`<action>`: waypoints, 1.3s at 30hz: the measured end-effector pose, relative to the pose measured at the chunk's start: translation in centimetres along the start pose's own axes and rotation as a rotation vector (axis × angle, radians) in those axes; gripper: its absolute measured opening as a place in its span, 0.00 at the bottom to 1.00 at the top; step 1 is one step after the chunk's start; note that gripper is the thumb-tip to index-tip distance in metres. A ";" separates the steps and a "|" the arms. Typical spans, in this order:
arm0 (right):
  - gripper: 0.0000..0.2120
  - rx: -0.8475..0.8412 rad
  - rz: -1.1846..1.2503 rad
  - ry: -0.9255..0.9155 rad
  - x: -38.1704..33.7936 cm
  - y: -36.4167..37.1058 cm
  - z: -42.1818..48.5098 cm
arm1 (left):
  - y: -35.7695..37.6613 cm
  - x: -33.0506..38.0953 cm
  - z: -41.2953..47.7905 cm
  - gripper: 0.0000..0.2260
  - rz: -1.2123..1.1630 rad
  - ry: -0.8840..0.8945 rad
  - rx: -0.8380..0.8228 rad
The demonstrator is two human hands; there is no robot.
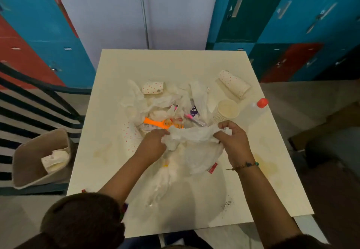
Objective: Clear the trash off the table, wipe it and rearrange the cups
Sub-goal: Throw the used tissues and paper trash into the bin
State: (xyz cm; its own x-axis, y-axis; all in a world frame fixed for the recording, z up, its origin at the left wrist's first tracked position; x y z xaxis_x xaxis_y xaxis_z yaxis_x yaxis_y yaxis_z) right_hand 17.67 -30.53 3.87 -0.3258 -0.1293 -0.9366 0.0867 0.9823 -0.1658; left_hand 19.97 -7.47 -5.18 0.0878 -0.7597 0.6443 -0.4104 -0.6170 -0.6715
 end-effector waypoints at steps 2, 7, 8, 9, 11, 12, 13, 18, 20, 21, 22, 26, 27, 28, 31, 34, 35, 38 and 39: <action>0.11 0.052 -0.008 0.001 0.3 -1.8 -0.2 | 4.0 -0.2 1.4 0.27 0.338 0.027 -0.160; 0.09 0.128 -0.028 0.079 3.1 -4.2 -1.1 | 9.0 -2.7 3.1 0.31 0.563 -0.021 -0.248; 0.08 0.131 -0.025 0.093 3.5 -4.3 -1.2 | 9.0 -2.9 3.6 0.29 0.564 -0.015 -0.218; 0.07 0.130 -0.025 0.106 4.0 -4.3 -1.4 | 8.9 -3.1 4.1 0.28 0.557 -0.005 -0.183; 0.04 0.134 -0.025 0.138 5.0 -4.2 -1.5 | 7.9 -2.8 4.6 0.25 0.394 -0.015 -0.095; 0.03 0.133 -0.022 0.152 5.5 -4.1 -1.5 | 7.2 -2.5 4.5 0.22 0.295 -0.030 -0.073; 0.02 0.130 -0.015 0.166 5.9 -3.9 -1.5 | 6.8 -2.3 4.4 0.18 0.226 -0.039 -0.063; 0.09 0.099 0.070 0.186 6.7 -2.7 -0.6 | 3.7 -1.1 2.6 0.15 -0.086 -0.096 -0.014; 0.10 0.087 0.079 0.172 6.3 -2.2 0.0 | 1.5 -0.4 1.2 0.15 -0.197 -0.096 0.067; 0.11 0.083 0.076 0.169 6.1 -2.1 0.3 | 0.6 0.0 0.3 0.14 -0.236 -0.090 0.102; 0.11 0.077 0.074 0.165 6.0 -1.9 0.5 | -0.1 0.3 -0.7 0.13 -0.261 -0.079 0.123; 0.12 0.039 0.079 0.142 5.4 -0.5 1.4 | 1.5 0.5 -5.1 0.12 -0.202 -0.024 0.071; 0.12 0.034 0.078 0.140 5.4 -0.3 1.6 | 3.0 0.4 -5.9 0.13 -0.143 -0.005 0.012; 0.11 0.020 0.068 0.139 5.3 0.1 1.7 | 4.5 0.1 -6.6 0.15 -0.075 0.012 -0.054; 0.11 -0.019 -0.006 0.131 5.2 1.2 2.1 | 9.1 -2.2 -7.9 0.34 0.161 0.003 -0.267; 0.11 -0.058 -0.066 0.140 5.4 1.9 1.9 | 10.2 -3.2 -7.4 0.42 0.353 0.006 -0.259; 0.11 -0.073 -0.092 0.138 5.4 2.2 1.8 | 10.2 -3.1 -7.0 0.40 0.370 0.022 -0.238; 0.10 -0.113 -0.189 0.144 5.9 2.5 1.3 | 10.1 -3.2 -5.1 0.36 0.321 0.044 -0.238; 0.10 -0.126 -0.216 0.146 6.2 2.6 1.1 | 10.2 -3.4 -4.4 0.36 0.316 0.059 -0.260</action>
State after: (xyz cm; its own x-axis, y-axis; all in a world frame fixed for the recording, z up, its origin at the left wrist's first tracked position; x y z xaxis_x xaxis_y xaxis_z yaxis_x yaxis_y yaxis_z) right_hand 16.94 -28.97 -2.72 -0.4569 -0.3256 -0.8278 -0.1142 0.9444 -0.3084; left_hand 11.53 -10.29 -12.61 -0.1283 -0.8859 0.4458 -0.6253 -0.2767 -0.7297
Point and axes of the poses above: each hand's wrist, its own z-axis towards the middle knuckle, its own y-axis out of the palm, x = y × z, the point moved 10 cm from there along z, towards the middle knuckle, and after that the axes turned 6 degrees about -x, right-handed, at the moved point
